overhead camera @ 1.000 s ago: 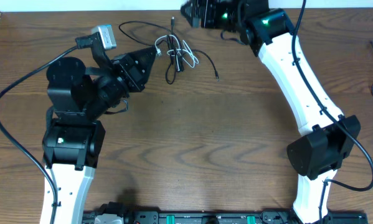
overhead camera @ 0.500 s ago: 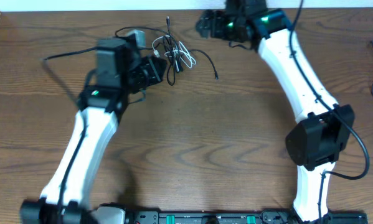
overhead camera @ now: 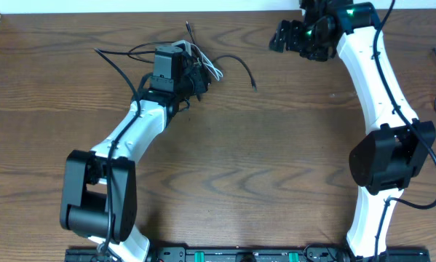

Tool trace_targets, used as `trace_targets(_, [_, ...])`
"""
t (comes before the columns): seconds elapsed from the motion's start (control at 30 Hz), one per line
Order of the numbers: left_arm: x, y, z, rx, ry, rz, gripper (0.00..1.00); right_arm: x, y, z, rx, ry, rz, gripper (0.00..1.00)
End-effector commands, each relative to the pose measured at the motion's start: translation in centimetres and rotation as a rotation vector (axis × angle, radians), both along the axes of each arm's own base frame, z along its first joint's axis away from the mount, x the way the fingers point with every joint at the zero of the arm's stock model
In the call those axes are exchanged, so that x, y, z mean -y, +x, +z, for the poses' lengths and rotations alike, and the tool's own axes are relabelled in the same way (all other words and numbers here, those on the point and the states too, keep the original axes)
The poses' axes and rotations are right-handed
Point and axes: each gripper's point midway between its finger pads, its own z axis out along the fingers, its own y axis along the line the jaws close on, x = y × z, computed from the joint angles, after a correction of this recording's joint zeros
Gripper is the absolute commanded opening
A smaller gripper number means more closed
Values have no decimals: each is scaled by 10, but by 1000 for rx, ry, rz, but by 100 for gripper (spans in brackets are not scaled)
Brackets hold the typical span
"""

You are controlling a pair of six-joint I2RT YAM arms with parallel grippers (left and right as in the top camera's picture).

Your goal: Untangle cables

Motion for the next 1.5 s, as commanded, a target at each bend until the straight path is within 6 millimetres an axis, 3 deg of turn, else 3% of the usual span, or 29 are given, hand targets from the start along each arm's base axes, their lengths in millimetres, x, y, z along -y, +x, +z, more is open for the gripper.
trace_targets(0.0, [-13, 13, 2, 33, 57, 64, 36, -11, -5, -1, 18, -32, 65, 91])
trace_targets(0.1, [-21, 15, -3, 31, 91, 100, 36, -17, -7, -3, 19, -47, 75, 92])
trace_targets(0.43, [-16, 14, -35, -25, 108, 88, 36, -30, -14, -21, -18, -55, 104, 93])
trace_targets(0.67, [-16, 12, -32, -30, 108, 85, 8, -34, -15, -26, -23, -46, 113, 92])
trace_targets(0.77, [-16, 7, -17, -20, 98, 79, 8, -43, -16, -23, -11, -8, 159, 92])
trace_targets(0.87, [-17, 0, 9, 7, 93, 78, 8, -56, -18, -17, 7, 44, 216, 91])
trace_targets(1.17, [-2, -44, 120, 182, 5, -73, 8, -103, -40, -6, 30, 152, 401, 90])
trace_targets(1.3, [-5, -51, 139, 218, -3, -68, 8, -129, -57, -1, 57, 185, 527, 90])
trace_targets(1.47, [-17, -50, 135, 183, -27, -18, 8, -144, -68, 3, 97, 207, 636, 86])
